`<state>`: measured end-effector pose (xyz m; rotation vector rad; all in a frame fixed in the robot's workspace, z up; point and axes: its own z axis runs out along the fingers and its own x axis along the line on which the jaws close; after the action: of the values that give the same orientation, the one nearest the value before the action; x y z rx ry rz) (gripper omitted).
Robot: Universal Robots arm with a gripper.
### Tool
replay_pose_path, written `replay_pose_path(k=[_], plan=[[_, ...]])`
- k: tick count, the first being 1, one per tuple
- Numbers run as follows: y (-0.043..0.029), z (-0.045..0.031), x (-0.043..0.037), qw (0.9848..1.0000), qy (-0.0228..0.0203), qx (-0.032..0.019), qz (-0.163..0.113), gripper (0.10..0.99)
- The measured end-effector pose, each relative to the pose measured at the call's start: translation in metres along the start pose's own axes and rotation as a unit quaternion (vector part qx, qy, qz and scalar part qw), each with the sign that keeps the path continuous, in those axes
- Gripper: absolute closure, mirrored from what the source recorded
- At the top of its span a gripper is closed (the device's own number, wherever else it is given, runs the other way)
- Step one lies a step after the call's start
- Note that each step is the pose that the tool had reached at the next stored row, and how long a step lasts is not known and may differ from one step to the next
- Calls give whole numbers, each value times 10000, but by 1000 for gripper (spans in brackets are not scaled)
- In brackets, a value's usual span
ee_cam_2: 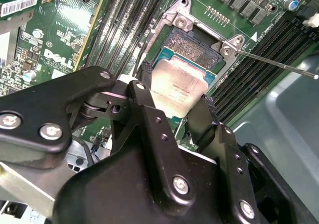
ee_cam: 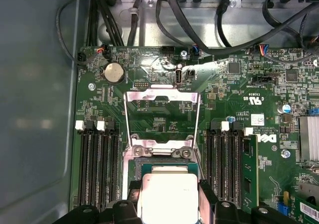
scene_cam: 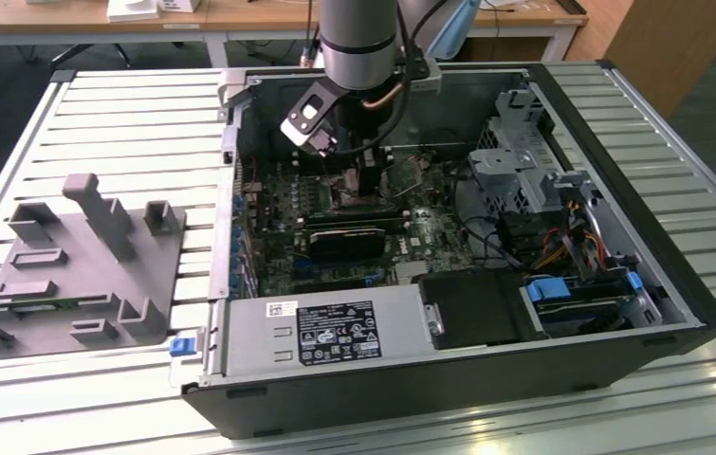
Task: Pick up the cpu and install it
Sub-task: 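Place the cpu into insertion slot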
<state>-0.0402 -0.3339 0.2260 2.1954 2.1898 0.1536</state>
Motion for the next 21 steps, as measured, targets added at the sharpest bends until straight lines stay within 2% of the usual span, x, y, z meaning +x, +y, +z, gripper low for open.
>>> replay_pose_path(k=[10, 21], plan=[[-5, 38, -1, 10000, 9, 1, -25, 549], [-28, 160, 1, 10000, 14, 3, -32, 549]])
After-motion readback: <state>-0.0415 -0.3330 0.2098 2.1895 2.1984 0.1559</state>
